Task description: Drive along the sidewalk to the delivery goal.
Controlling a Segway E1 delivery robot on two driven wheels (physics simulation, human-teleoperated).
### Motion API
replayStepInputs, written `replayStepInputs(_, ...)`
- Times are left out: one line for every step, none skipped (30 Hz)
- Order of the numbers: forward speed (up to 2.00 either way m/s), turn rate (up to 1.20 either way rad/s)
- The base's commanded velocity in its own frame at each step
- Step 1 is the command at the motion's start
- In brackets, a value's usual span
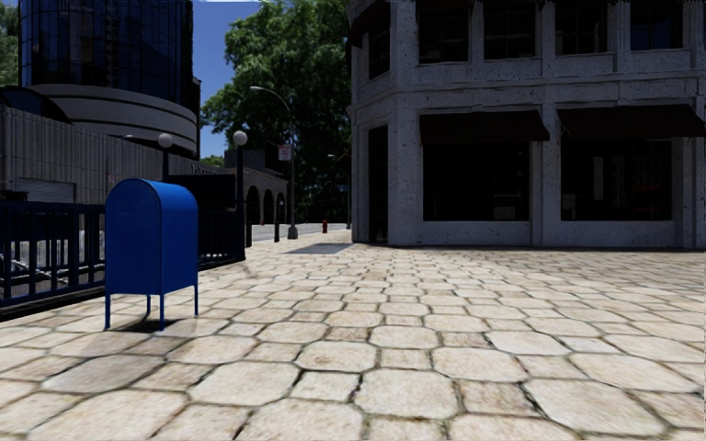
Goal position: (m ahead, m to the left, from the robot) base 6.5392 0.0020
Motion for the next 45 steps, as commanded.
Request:
replayStepInputs(2.00,0.39)
replayStepInputs(2.00,0.39)
replayStepInputs(2.00,0.39)
replayStepInputs(2.00,0.39)
replayStepInputs(2.00,0.39)
replayStepInputs(2.00,0.39)
replayStepInputs(2.00,0.25)
replayStepInputs(2.00,0.25)
replayStepInputs(2.00,0.00)
replayStepInputs(2.00,0.00)
replayStepInputs(2.00,0.00)
replayStepInputs(2.00,0.00)
replayStepInputs(2.00,0.00)
replayStepInputs(2.00,0.00)
replayStepInputs(2.00,0.00)
replayStepInputs(2.00,0.00)
replayStepInputs(2.00,0.00)
replayStepInputs(2.00,0.00)
replayStepInputs(2.00,0.00)
replayStepInputs(2.00,0.00)
replayStepInputs(2.00,0.00)
replayStepInputs(2.00,0.00)
replayStepInputs(2.00,0.00)
replayStepInputs(2.00,0.00)
replayStepInputs(2.00,0.00)
replayStepInputs(2.00,0.00)
replayStepInputs(2.00,0.00)
replayStepInputs(2.00,0.00)
replayStepInputs(2.00,0.00)
replayStepInputs(2.00,0.00)
replayStepInputs(2.00,0.00)
replayStepInputs(2.00,0.00)
replayStepInputs(2.00,0.00)
replayStepInputs(2.00,0.00)
replayStepInputs(2.00,0.00)
replayStepInputs(2.00,0.00)
replayStepInputs(2.00,0.00)
replayStepInputs(2.00,0.00)
replayStepInputs(2.00,0.00)
replayStepInputs(2.00,0.00)
replayStepInputs(2.00,0.00)
replayStepInputs(2.00,0.00)
replayStepInputs(2.00,0.00)
replayStepInputs(1.94,0.00)
replayStepInputs(1.93,0.00)
